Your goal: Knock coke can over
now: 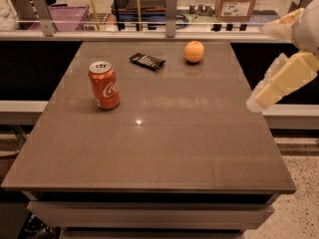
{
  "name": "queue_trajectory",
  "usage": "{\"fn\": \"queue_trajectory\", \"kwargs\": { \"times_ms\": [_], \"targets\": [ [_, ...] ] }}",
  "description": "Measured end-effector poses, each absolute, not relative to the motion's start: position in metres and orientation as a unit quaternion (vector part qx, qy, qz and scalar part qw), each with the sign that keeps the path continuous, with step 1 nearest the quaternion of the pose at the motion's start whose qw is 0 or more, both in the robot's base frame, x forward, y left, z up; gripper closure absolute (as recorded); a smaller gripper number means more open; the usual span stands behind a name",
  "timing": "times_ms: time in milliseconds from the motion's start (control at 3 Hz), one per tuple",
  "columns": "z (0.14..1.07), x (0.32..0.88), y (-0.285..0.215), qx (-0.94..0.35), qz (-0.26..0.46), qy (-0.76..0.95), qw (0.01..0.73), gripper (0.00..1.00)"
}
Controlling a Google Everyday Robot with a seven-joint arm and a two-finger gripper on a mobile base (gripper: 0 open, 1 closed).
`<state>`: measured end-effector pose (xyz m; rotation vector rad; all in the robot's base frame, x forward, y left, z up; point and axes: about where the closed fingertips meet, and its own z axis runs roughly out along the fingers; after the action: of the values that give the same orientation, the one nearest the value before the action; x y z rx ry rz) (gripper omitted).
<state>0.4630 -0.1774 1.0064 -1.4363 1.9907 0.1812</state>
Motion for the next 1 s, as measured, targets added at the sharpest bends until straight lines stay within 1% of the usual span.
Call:
{"fn": "queue_trajectory", "kwargs": {
  "times_ms": [333,1000],
  "targets": [
    [1.010,0.474,-0.148,-0.531,0.097,0.750,0.383,0.00],
    [1.007,0.485,-0.139,-0.520,0.101,0.755,0.386,0.00]
  ]
}}
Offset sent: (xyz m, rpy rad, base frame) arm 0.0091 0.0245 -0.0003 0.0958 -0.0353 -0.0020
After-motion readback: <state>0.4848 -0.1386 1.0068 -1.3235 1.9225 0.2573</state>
